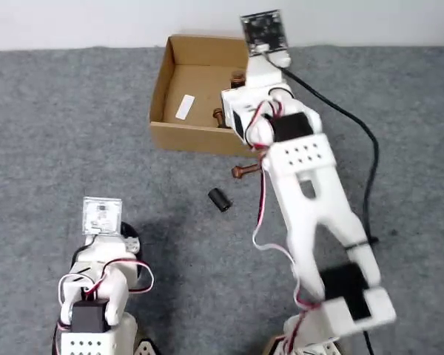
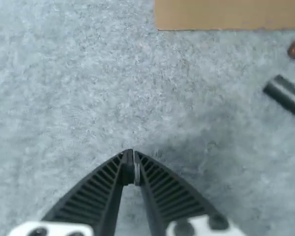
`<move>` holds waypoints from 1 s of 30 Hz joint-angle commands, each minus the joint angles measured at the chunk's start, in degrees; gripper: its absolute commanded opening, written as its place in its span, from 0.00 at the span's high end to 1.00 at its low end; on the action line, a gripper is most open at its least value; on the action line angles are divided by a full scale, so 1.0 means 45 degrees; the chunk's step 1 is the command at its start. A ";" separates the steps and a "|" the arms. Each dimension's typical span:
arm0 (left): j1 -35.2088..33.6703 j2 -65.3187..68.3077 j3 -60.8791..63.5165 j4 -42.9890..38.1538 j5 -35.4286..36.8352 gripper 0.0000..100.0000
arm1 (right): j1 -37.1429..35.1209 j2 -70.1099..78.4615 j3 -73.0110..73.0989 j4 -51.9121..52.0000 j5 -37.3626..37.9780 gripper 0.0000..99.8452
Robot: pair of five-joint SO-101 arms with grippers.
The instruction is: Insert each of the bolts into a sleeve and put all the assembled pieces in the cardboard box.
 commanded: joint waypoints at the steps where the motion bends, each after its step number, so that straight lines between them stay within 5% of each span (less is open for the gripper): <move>1: -0.0586 -0.0117 -0.0088 -0.0625 0.0957 1.00 | 0.0479 0.1221 -0.1387 -0.1319 0.1114 0.99; 13: -0.1485 -0.0039 -0.0088 -0.0723 0.2149 1.00 | 0.0987 0.5695 -0.3438 -0.2256 0.2833 0.99; 22: -0.1485 -0.0039 -0.0088 -0.0723 0.2168 1.00 | 0.0908 0.6476 -0.3497 -0.0147 0.3438 0.85; 30: -0.1485 -0.0039 -0.0088 -0.0703 0.2168 1.00 | 0.0791 0.5480 -0.5216 0.2315 0.3360 0.88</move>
